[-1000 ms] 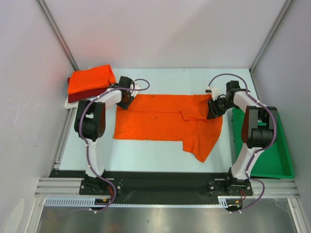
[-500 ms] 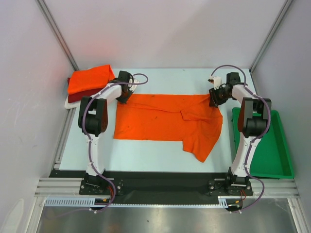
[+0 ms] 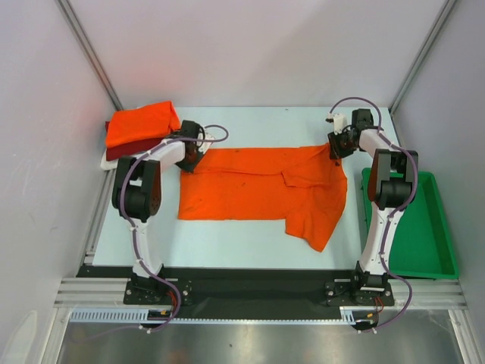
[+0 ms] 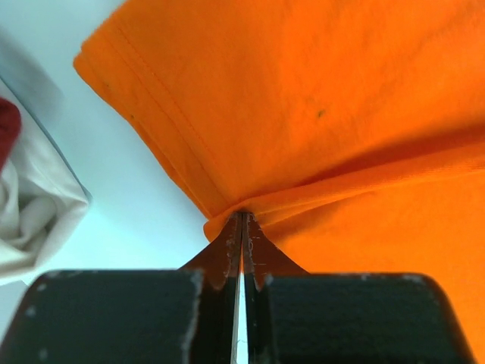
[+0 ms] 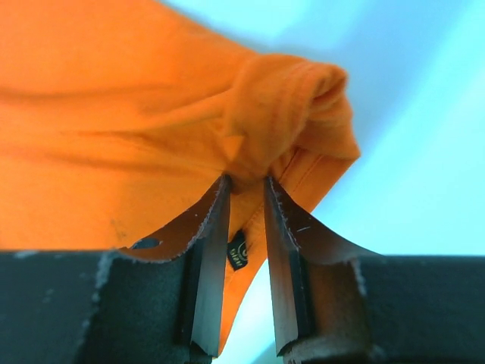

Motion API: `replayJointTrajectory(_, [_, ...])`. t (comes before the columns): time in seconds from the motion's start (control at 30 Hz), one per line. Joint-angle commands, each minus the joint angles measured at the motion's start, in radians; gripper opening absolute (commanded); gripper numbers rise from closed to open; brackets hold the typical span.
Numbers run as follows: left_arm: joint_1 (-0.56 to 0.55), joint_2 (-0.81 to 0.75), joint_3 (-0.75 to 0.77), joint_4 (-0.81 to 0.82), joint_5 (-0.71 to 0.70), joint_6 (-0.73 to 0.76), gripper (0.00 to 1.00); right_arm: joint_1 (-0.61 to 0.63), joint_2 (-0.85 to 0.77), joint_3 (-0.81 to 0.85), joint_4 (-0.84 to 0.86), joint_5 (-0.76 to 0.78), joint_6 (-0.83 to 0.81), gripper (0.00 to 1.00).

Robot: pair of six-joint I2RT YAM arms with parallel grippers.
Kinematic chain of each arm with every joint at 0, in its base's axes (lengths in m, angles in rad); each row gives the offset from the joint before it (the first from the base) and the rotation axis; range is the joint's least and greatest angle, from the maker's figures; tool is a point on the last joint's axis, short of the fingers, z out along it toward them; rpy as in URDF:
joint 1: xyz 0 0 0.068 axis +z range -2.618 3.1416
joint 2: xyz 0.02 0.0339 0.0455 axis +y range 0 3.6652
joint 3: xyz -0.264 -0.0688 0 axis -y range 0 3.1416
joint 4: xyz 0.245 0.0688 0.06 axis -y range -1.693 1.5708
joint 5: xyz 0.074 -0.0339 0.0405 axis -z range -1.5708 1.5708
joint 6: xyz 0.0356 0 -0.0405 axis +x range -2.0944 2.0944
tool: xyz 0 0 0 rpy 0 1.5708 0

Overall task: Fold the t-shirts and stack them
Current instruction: Fold the tshirt

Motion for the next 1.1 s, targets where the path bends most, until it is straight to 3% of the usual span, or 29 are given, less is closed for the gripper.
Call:
replayJointTrajectory(0.0, [0.007, -0.057, -0.069, -0.027, 0.002, -0.005, 0.02, -0.007, 0.017, 0.053, 0.055, 0.065, 0.001, 0.3])
replayJointTrajectory(0.23, [0.007, -0.115, -0.089, -0.044, 0.014, -0.017, 0.02, -0.007, -0.01, 0.048, 0.073, 0.136, 0.001, 0.3])
replayJointTrajectory(0.43, [0.009, -0.16, -0.003, -0.099, 0.061, -0.025, 0.02, -0.006, -0.128, 0.04, 0.033, 0.067, 0.019, 0.33])
replayJointTrajectory(0.6, [0.009, -0.071, 0.159, -0.12, 0.048, -0.021, 0.02, 0.004, -0.167, 0.04, 0.039, 0.036, 0.036, 0.34])
replayJointTrajectory(0.8, [0.015, 0.09, 0.326, -0.157, 0.032, -0.014, 0.02, 0.02, -0.095, 0.074, 0.05, 0.061, 0.037, 0.35])
replayJointTrajectory(1.07, [0.016, 0.183, 0.367, -0.156, -0.003, -0.005, 0.01, 0.028, 0.032, 0.134, 0.069, 0.07, 0.037, 0.36])
